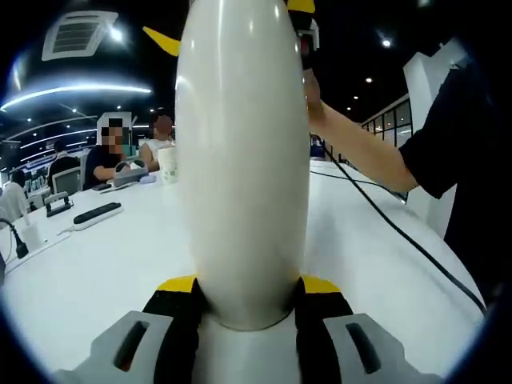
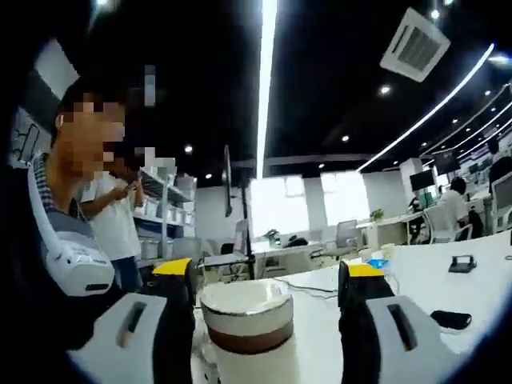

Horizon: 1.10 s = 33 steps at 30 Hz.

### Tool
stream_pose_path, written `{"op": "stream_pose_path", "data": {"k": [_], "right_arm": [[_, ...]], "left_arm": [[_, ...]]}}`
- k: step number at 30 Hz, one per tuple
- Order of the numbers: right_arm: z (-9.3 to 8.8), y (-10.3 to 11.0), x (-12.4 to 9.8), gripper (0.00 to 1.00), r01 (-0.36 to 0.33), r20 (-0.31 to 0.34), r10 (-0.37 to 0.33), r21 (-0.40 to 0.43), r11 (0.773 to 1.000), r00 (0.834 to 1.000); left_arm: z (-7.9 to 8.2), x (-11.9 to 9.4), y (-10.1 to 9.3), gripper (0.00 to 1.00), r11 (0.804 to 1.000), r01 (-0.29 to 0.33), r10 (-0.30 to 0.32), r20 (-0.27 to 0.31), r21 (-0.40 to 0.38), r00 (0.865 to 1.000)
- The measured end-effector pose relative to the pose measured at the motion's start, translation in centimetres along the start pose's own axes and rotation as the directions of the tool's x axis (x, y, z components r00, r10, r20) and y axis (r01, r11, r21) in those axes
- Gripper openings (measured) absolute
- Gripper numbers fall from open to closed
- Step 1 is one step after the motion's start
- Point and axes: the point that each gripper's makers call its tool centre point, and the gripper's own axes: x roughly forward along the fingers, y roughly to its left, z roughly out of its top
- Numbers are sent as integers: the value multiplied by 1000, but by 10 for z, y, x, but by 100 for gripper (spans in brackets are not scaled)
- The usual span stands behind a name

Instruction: Grasp the water cup twist off the cup lid place the cup lid on the table

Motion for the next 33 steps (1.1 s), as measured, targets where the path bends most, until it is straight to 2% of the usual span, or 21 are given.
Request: {"op": "stream_pose_path", "data": {"k": [2, 5, 6, 7, 10, 12, 16, 19, 22, 24, 26, 27, 30, 31, 33], "right_arm": [[6, 9, -1, 72, 57, 14, -56, -48, 997, 998], [-1, 14, 1, 71, 134, -31, -141, -158, 978, 990], [-8, 12, 3, 70, 159, -65, -173, -174, 972, 983], [-19, 11, 3, 69, 169, -120, -191, -172, 971, 974], [-27, 6, 6, 68, 203, -121, -224, -164, 965, 967], [-32, 4, 6, 61, 216, -115, -227, -96, 972, 967], [-39, -4, 4, 50, 249, -148, -270, -144, 958, 951], [-38, -6, 6, 50, 228, -164, -250, -141, 963, 954], [-40, -2, 10, 50, 124, -195, -147, -123, 985, 970], [-40, 1, 11, 50, 16, -205, -31, -72, 997, 978], [-40, 4, 10, 50, -100, -205, 92, -31, 994, 974], [-39, 6, 9, 50, -143, -202, 136, -17, 990, 970], [-38, 10, 7, 50, -285, -186, 294, 75, 956, 938], [-38, 11, 6, 49, -338, -180, 347, 78, 938, 920], [-39, 15, 6, 49, -393, -192, 396, 56, 918, 898]], "left_arm": [[0, 0, 0, 47, 1000, 0, 0, -1, -1, 1000], [0, -1, -1, 47, 1000, 1, -1, -1, -2, 1000], [0, -1, -1, 47, 1000, 1, -1, -1, -2, 1000], [0, -1, -1, 47, 1000, 0, 0, -1, -1, 1000], [0, -1, -1, 47, 1000, -1, 1, -2, -2, 1000], [0, -1, -1, 47, 1000, -3, 3, -2, -2, 1000], [-1, -1, 0, 47, 1000, -4, 4, -2, -3, 1000], [-1, -1, -1, 47, 1000, -4, 4, -1, -3, 1000], [-1, -1, -1, 47, 1000, -4, 4, -2, -5, 1000], [-1, -1, -1, 47, 1000, -4, 4, -2, -5, 1000], [-1, -1, -1, 47, 1000, -4, 4, -2, -5, 1000], [-1, -1, -1, 47, 1000, -4, 4, -2, -5, 1000], [-1, -1, -1, 47, 1000, -4, 4, -2, -5, 1000], [-1, -1, -1, 47, 1000, -4, 4, -2, -4, 1000], [-1, -1, -1, 47, 1000, -4, 4, -2, -4, 1000]]}}
